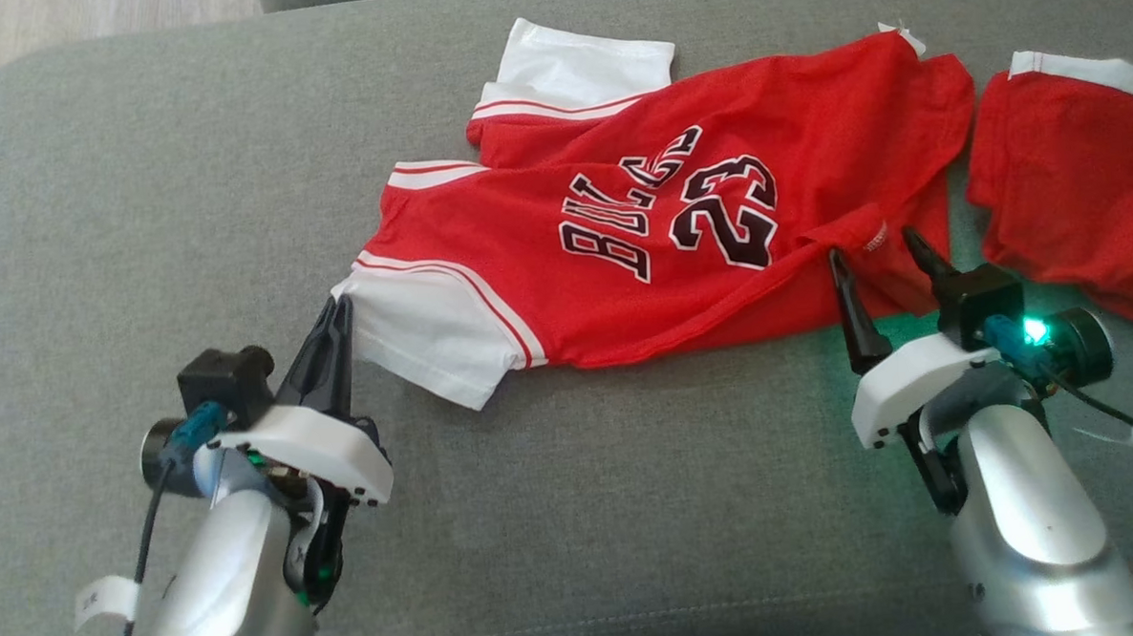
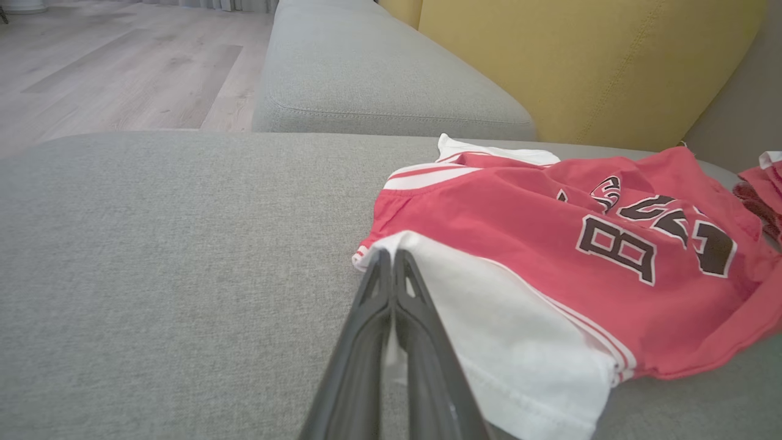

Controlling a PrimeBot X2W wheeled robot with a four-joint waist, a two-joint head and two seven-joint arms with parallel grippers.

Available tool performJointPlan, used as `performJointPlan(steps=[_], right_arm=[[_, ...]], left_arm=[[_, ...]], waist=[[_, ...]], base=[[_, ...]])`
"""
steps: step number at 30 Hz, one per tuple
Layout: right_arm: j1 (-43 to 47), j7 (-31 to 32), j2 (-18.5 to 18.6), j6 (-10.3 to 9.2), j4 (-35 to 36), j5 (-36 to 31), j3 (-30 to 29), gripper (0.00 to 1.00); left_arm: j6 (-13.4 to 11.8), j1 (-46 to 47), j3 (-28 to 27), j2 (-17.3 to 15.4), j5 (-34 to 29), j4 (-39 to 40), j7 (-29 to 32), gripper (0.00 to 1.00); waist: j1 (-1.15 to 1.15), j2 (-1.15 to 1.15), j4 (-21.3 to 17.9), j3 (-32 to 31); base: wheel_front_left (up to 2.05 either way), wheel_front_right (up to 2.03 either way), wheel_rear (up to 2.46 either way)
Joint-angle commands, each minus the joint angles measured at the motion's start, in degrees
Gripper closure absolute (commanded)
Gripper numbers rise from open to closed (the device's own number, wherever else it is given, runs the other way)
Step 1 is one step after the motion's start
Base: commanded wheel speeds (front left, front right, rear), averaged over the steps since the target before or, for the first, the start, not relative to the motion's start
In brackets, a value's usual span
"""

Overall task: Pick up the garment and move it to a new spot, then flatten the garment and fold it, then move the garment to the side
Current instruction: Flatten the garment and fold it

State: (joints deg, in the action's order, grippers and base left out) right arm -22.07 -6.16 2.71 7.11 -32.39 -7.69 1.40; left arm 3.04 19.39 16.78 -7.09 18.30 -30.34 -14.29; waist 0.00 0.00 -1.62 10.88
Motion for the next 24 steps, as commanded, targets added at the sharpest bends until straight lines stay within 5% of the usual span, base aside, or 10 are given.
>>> performJointPlan(steps=[1,2,3,4,19,24], right_arm=[[-2.0,-0.6,0.2,0.37,1.3,-1.0,1.0,0.54],[-2.0,-0.6,0.2,0.37,1.2,-1.2,0.9,0.75],[-2.0,-0.6,0.2,0.37,1.2,-1.2,0.9,0.75],[-2.0,-0.5,0.2,0.37,1.1,-1.4,0.8,1.00],[-1.7,0.9,0.6,0.37,2.5,-6.8,-2.1,1.00],[-2.2,5.5,3.7,0.37,5.0,-1.4,-0.7,1.00]], left_arm=[[0.1,2.7,-2.2,-0.8,-0.4,1.3,-0.7,1.00],[0.1,2.8,-2.2,-0.8,-0.4,1.3,-0.7,1.00],[0.1,2.8,-2.2,-0.8,-0.4,1.3,-0.7,1.00],[0.1,2.8,-2.2,-0.8,-0.4,1.3,-0.7,1.00],[0.1,2.3,-2.9,-1.0,-0.6,1.1,-0.7,1.00],[-0.3,1.9,-4.2,-1.7,-0.8,2.7,-0.7,1.00]], waist=[[0.00,0.00,0.0,0.0],[0.00,0.00,0.0,0.0],[0.00,0.00,0.0,0.0],[0.00,0.00,0.0,0.1],[0.00,0.00,-0.4,-1.9],[0.00,0.00,-1.2,-3.9]], base=[[0.00,0.00,0.00],[0.00,0.00,0.00],[0.00,0.00,0.00],[0.00,0.00,0.00],[0.00,0.00,0.00],[0.00,0.00,0.00]])
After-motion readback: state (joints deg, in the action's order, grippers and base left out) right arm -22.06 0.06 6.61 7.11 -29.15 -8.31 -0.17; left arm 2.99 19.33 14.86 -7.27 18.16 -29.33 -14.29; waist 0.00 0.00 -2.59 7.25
